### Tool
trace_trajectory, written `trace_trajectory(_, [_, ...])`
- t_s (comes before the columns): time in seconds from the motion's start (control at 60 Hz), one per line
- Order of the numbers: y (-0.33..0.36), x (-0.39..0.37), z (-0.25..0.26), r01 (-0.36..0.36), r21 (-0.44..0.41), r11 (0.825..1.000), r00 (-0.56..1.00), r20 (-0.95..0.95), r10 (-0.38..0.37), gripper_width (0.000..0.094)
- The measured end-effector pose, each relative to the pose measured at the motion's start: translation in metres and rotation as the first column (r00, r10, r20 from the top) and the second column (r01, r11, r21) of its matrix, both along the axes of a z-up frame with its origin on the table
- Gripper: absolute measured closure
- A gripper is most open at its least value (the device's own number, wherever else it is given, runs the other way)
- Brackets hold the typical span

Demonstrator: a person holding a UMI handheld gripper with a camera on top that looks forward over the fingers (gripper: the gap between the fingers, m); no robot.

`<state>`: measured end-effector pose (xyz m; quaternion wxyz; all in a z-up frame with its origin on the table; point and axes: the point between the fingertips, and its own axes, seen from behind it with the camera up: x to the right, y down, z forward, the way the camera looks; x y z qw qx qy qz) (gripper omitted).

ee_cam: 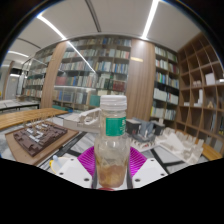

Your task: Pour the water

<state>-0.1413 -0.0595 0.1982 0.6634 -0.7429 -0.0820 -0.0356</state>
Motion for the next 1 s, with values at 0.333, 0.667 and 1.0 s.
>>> trace_trajectory(0.333, [-0.001,0.018,-0.119,0.044,-0.146,0.988,0.993,-0.105,-0.060,0.0525])
trace_trajectory(0.667, [-0.039,0.033,-0.123,0.088,-0.282,0.956,0.986,-0.113,-0.124,0.0086])
trace_trajectory(1.0, [-0.210,0.024,-0.067,0.067,-0.322,0.944,0.993,-0.073,-0.095,0.0079])
